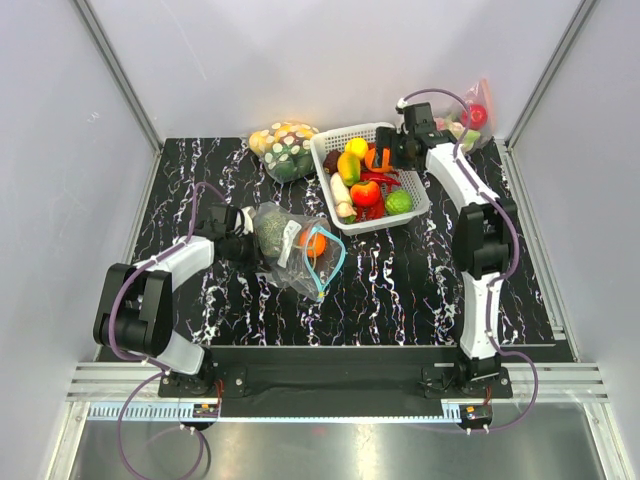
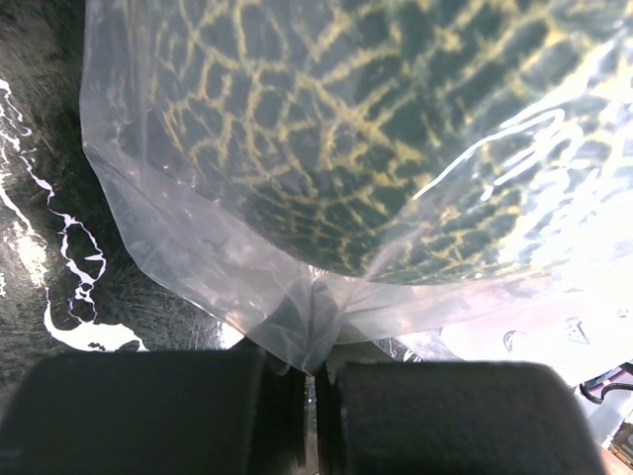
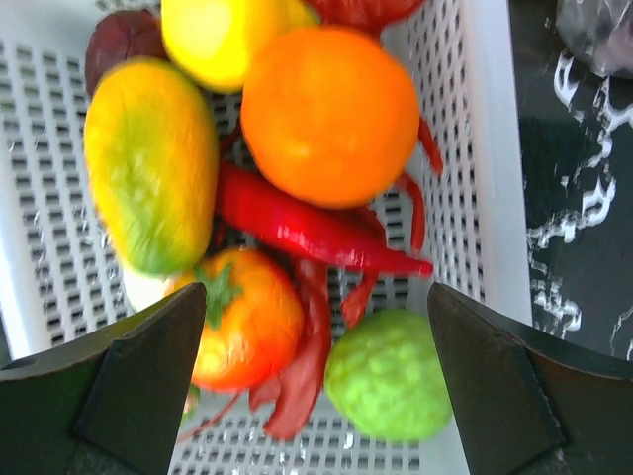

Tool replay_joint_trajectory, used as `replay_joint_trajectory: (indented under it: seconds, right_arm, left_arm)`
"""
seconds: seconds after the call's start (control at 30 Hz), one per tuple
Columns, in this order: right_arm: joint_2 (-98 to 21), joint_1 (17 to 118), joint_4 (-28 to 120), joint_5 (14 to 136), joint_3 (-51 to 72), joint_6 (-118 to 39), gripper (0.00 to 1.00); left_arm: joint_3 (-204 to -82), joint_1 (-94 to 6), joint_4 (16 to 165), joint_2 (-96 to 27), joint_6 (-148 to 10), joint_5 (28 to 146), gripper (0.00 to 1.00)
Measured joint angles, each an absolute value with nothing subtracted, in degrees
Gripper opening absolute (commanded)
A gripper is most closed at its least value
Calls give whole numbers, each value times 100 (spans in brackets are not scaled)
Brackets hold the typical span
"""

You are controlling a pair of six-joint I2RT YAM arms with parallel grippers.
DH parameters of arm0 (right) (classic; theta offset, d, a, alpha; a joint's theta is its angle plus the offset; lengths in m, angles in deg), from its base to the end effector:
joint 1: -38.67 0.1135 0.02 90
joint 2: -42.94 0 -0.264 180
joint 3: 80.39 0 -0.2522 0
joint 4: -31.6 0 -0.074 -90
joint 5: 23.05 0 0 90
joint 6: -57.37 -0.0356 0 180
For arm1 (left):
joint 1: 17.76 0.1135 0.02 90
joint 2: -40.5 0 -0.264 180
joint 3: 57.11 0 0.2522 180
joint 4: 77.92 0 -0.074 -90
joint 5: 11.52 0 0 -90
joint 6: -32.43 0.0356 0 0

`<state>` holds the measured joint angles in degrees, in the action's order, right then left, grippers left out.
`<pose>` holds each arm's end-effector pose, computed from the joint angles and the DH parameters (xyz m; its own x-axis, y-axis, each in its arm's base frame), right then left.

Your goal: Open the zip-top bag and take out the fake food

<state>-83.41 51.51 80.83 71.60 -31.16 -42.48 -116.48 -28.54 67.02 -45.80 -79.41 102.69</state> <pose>0.4923 0.1152 0.2684 -0.7245 0.0097 -0.6892 -0.1559 0.9717 0.1777 0.2702 -0.0663 0.1687 -0.9389 -0.1666 -0.3012 0.0113 0.8596 -0.5108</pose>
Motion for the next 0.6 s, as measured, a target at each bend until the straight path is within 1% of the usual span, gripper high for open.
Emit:
replay_joint_trajectory:
  seconds: [0.13,0.33,0.5,0.6]
  right_arm:
    - [-7602,5151,7978,7269,-2244,-4250,99]
    - [-6013,5302,7681,7380,-942,-4261,97]
    - [-5145,6139,7558,7367,-275,-4250,93]
    - [-5075,6762,7453,7435,24,-4307,86]
  left_arm:
    - [-11648,-2854,6705,-4580,-7943,10288,0]
    - [-11648,-2854,6718,-4580,-7946,10354,0]
    - [-11648,-2854,6726,-4580,-7948,10389,0]
    - [-11648,-2854,6726,-4580,-7948,10402,0]
